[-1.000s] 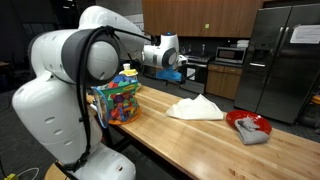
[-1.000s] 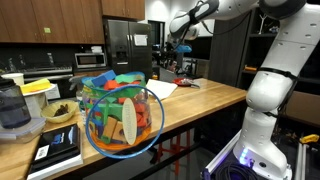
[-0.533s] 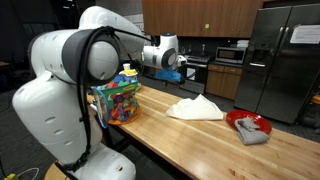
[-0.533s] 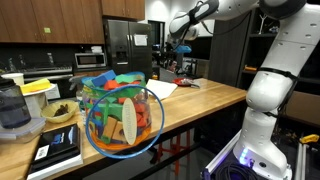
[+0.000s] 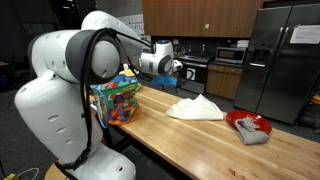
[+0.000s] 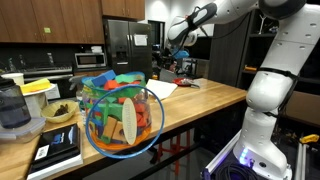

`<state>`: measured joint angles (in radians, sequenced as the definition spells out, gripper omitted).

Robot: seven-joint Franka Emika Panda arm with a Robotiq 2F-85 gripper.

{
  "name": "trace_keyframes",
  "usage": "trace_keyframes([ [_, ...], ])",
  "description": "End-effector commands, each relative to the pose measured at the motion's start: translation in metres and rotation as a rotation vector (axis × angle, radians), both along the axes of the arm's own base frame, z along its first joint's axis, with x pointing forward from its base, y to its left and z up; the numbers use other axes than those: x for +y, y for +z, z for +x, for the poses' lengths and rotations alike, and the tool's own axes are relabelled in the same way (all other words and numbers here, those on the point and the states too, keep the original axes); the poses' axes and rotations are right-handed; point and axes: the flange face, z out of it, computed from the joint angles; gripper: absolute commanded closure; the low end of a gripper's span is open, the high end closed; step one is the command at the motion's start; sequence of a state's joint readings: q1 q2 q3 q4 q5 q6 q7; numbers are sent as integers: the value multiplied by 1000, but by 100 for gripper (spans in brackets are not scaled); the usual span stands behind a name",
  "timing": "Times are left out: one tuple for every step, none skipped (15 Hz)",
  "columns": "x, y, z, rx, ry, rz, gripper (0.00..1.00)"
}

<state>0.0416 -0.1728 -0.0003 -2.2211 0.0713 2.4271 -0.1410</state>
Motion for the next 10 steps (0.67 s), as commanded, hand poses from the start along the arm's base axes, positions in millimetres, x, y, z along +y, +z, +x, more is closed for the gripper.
trace_keyframes([
  [12,-21,3,-18,2,-13,0],
  [16,-27,5,-20,0,-12,0],
  [18,-32,7,-18,1,-12,0],
  [20,-40,10,-15,4,-19,0],
  [22,-48,13,-14,6,-27,0],
  [23,-54,16,-15,10,-36,0],
  [24,-62,19,-18,15,-47,0],
  [25,-66,21,-17,17,-54,0],
  [26,-72,24,-26,19,-59,0],
  [26,-76,26,-38,20,-62,0],
])
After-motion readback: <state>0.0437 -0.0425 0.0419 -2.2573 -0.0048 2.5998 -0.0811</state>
